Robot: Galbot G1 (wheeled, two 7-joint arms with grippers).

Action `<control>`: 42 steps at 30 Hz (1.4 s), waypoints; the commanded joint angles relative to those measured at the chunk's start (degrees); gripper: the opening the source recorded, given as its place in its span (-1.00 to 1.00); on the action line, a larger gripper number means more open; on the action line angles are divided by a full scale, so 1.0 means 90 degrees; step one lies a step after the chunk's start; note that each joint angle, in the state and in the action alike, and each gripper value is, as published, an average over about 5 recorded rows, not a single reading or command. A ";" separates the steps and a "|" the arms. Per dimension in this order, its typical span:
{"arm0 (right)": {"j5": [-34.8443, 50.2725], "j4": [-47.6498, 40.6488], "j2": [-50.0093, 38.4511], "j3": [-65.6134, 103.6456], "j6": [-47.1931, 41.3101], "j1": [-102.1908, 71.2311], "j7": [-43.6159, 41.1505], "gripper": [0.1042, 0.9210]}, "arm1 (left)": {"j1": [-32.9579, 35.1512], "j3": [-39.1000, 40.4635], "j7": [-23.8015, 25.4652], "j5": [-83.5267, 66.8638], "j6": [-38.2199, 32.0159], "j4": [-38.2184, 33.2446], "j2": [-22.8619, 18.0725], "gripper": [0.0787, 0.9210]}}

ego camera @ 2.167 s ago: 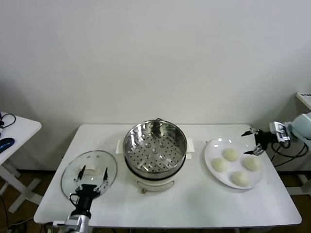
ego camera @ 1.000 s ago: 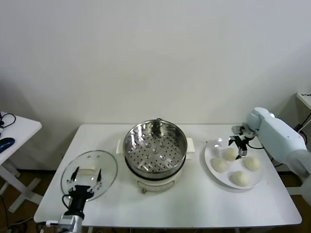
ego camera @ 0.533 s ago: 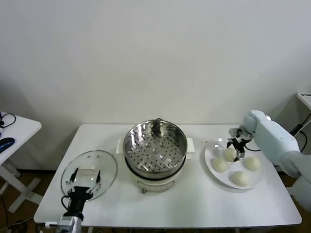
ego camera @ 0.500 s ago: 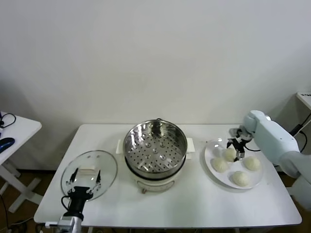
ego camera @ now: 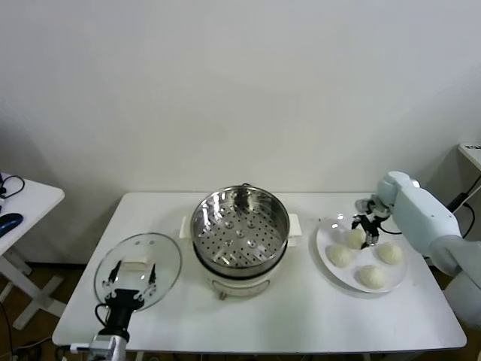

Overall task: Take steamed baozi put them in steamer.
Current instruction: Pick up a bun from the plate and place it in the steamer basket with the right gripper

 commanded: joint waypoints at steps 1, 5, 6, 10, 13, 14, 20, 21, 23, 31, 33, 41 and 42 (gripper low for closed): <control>-0.0132 -0.0034 0.0031 0.0138 0.0064 0.0001 -0.0009 0.44 | 0.0007 -0.0002 -0.0001 0.0008 0.0001 -0.0002 0.0003 0.77; -0.0100 0.0059 0.0008 0.0121 0.0075 0.0023 -0.0034 0.43 | 0.0021 -0.0019 -0.0001 0.0008 -0.0003 -0.0014 0.0007 0.77; -0.0061 0.0108 -0.0007 0.0101 0.0076 0.0039 -0.0041 0.43 | 0.0025 -0.0024 -0.0001 0.0009 -0.0003 -0.0020 0.0007 0.77; 0.0367 0.0468 -0.0132 -0.0164 0.0062 0.0220 -0.0103 0.43 | 0.0041 -0.0039 0.0002 0.0017 -0.0003 -0.0045 0.0009 0.77; 0.0883 0.0968 -0.0294 -0.0606 0.0024 0.0554 -0.0148 0.43 | 0.0060 -0.0046 0.0003 0.0027 -0.0001 -0.0059 0.0010 0.77; 0.1099 0.1188 -0.0364 -0.0831 0.0002 0.0732 -0.0160 0.43 | 0.0069 -0.0046 0.0003 0.0029 0.0000 -0.0064 0.0012 0.77; 0.2121 0.2608 -0.0696 -0.2339 0.0077 0.2147 -0.0278 0.42 | 0.0118 -0.0048 0.0007 0.0038 -0.0005 -0.0093 0.0028 0.77; 0.2114 0.2856 -0.0720 -0.2503 0.0210 0.2361 -0.0293 0.42 | 0.0122 -0.0049 0.0010 0.0042 -0.0004 -0.0100 0.0029 0.77; 0.1882 0.3435 -0.0749 -0.2755 0.0600 0.2766 -0.0323 0.42 | 0.0133 -0.0049 0.0022 0.0058 0.0001 -0.0118 0.0029 0.77; 0.0994 0.5791 -0.0503 -0.3136 0.1412 0.3591 -0.0382 0.42 | 0.0176 -0.0040 0.0042 0.0169 0.0032 -0.0235 0.0004 0.77; 0.0877 0.6091 -0.0307 -0.3121 0.1478 0.3590 -0.0377 0.41 | 0.0195 -0.0042 0.0046 0.0198 0.0040 -0.0276 0.0000 0.77; 0.0135 0.5926 0.0759 -0.2950 0.1780 0.3182 -0.0371 0.41 | 0.0295 -0.0053 0.0059 0.0239 0.0063 -0.0367 -0.0013 0.77; 0.0043 0.5830 0.0898 -0.2924 0.1821 0.3092 -0.0368 0.41 | 0.0300 -0.0057 0.0055 0.0244 0.0062 -0.0373 -0.0015 0.77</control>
